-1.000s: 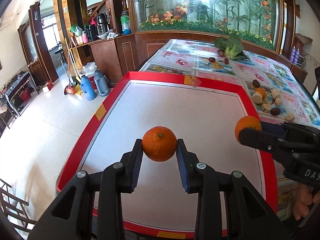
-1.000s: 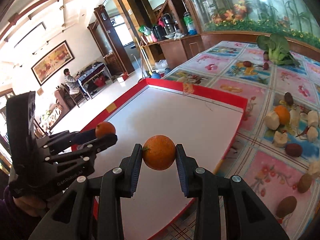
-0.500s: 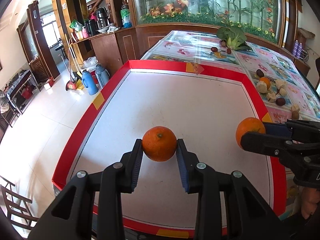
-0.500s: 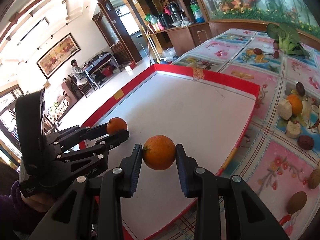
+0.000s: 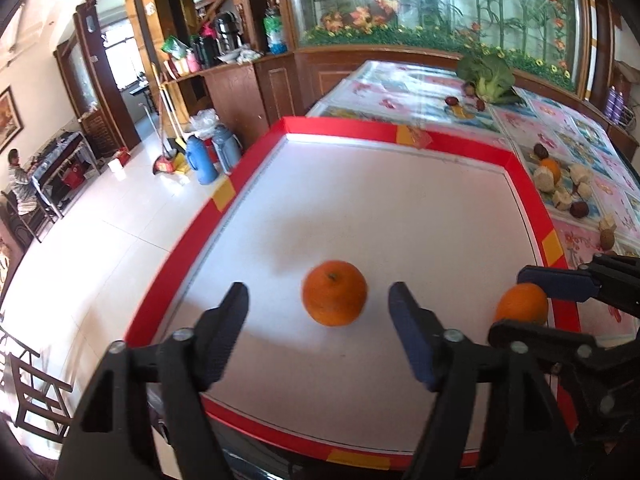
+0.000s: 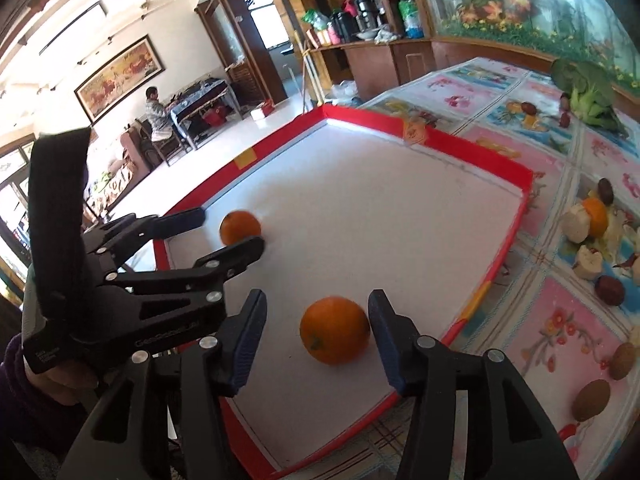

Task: Organize fruits
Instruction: 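Grasp a brown kiwi with the left gripper while the right grasps a white yam chunk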

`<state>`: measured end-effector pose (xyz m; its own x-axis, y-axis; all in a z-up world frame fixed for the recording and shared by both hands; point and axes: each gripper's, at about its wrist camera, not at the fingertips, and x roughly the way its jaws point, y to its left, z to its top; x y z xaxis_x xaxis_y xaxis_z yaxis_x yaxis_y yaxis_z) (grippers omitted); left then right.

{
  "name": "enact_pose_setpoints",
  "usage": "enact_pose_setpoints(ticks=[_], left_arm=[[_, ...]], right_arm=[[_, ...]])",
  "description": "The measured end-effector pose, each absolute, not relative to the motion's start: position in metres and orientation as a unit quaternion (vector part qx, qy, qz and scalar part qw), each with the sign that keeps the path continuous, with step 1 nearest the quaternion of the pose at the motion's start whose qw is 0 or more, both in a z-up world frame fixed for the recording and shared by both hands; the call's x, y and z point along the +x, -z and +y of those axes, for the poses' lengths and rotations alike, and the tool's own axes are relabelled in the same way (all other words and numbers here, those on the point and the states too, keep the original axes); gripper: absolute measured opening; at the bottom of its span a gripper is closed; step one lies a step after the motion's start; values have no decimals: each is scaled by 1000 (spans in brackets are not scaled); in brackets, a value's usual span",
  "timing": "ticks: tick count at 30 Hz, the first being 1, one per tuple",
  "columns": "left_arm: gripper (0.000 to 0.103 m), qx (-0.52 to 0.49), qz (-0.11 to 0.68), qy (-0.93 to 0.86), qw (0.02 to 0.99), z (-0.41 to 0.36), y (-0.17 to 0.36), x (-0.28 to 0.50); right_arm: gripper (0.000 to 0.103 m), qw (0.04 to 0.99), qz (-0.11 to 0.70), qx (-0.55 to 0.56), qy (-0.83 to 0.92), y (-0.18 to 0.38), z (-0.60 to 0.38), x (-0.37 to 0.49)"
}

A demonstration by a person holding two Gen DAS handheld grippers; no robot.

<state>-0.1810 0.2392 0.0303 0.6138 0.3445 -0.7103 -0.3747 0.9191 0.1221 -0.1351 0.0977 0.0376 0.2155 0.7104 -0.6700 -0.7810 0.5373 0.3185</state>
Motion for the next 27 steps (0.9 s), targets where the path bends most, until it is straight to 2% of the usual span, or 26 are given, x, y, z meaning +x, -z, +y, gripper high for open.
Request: enact_pose_setpoints(ticks=[3, 11, 19, 27], left_arm=[[85, -15, 381, -209, 900, 237, -35, -183], [86, 1, 383, -196, 903, 224, -40, -185], [90, 23, 372, -182, 910, 204, -50, -190], [90, 51, 360, -127, 923, 157, -61, -185]], right_arm=[[53, 793, 395, 3, -463, -45, 80, -122], [58, 811, 382, 96, -432, -58, 35, -99], [58, 843, 365, 122, -375, -63, -27, -86], [58, 848, 393, 153, -321, -51, -92, -66]])
